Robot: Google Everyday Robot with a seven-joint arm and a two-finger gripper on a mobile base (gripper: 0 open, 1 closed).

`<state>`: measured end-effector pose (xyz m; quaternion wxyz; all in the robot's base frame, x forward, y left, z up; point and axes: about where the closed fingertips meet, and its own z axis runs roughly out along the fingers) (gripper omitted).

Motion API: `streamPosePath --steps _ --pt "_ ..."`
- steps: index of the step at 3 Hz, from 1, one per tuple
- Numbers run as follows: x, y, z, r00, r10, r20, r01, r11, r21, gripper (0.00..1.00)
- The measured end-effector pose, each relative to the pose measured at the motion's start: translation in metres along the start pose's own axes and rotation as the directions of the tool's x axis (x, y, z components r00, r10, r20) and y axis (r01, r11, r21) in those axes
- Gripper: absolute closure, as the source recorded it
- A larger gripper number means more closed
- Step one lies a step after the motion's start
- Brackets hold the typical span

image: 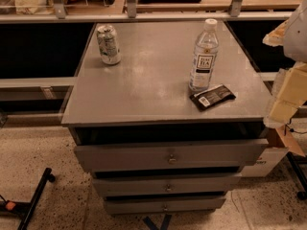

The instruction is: Move rxbar chocolate near 7up can

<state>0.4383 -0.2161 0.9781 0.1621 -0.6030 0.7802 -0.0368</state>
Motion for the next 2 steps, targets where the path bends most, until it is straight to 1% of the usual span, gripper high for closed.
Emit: streamPosePath --steps 1,2 --pt "0.0000 0.0000 0.0000 1.000 0.000 0.000 0.000 1.0000 0.000 0.00" --pt "-0.0006 -0.0083 0.0056 1.000 -0.008 -0.001 0.008 1.0000 -0.005 0.00"
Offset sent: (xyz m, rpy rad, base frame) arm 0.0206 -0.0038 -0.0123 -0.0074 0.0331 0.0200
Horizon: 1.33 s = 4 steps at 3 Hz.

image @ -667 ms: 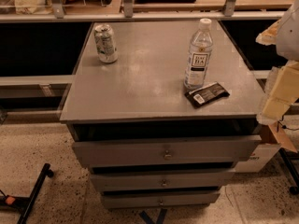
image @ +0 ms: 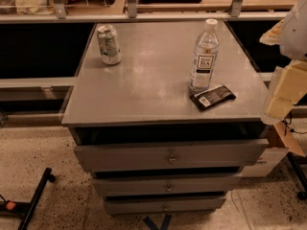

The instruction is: Move rxbar chocolate near 7up can

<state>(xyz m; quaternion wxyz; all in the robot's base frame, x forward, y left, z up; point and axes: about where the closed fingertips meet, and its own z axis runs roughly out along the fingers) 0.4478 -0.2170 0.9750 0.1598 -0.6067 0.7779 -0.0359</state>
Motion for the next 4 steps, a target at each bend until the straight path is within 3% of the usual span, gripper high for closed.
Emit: streamPosePath --steps 4 --pt "-0.007 -0.075 0.114 0.997 -0.062 0.053 0.069 0.9886 -0.134 0.00"
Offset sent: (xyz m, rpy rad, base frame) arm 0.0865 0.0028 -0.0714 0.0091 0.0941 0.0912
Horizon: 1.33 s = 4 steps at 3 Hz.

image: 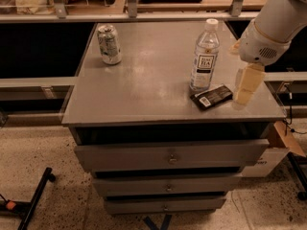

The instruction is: Move rxbar chocolate near 7up can

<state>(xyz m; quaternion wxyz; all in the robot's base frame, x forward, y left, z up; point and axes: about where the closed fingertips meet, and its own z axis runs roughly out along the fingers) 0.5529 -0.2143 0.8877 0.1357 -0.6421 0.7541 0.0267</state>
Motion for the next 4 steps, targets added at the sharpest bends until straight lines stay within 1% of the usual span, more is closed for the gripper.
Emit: streamPosePath --steps 1,2,3,4 --pt "-0.006 -0.012 0.024 0.999 -0.010 0.033 0.011 0.9986 -0.051 0.00" --pt "-0.011 -0.020 0.044 0.998 -0.005 0.062 0.011 0.9958 -0.091 0.00" --pt "-0.011 -0.022 0.060 0.997 0.008 0.076 0.001 0.9933 -0.116 0.00" --pt "-0.008 -0.021 0.071 0.996 0.013 0.092 -0.001 0.9919 -0.127 0.00"
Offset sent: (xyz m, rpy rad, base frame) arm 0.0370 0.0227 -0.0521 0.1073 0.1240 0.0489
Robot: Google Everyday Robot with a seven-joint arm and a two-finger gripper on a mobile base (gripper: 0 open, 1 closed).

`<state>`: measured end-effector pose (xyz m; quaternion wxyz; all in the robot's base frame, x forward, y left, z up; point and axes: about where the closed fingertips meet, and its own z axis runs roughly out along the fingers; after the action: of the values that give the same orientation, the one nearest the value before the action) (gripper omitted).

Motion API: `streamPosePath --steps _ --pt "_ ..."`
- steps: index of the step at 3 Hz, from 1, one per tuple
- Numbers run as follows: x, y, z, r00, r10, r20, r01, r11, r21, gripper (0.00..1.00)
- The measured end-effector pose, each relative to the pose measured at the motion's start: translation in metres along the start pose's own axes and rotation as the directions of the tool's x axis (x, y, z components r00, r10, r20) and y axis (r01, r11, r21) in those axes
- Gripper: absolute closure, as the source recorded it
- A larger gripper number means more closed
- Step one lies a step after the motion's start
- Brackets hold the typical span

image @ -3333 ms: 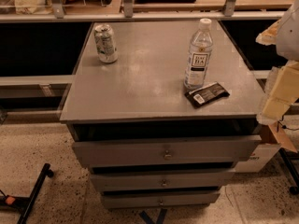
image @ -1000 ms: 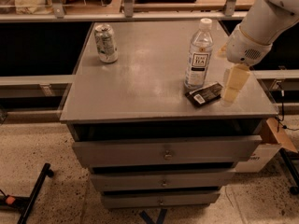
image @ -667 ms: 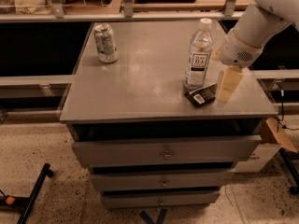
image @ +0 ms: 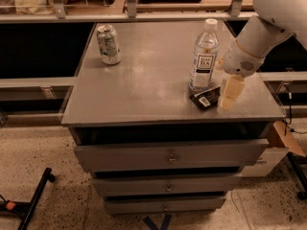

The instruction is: Move rxbar chocolate near 7up can

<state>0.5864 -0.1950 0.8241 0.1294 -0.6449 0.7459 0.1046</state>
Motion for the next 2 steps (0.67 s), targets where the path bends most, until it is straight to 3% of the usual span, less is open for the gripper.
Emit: streamPosePath --steps 1,2 --pt "0.0072 0.0019 0.0081 1.000 0.015 0.024 -0.015 0.9998 -0.011 0.17" --pt "0.0109 0.0046 0.0110 0.999 0.016 0.040 -0.015 0.9997 -0.018 0.41"
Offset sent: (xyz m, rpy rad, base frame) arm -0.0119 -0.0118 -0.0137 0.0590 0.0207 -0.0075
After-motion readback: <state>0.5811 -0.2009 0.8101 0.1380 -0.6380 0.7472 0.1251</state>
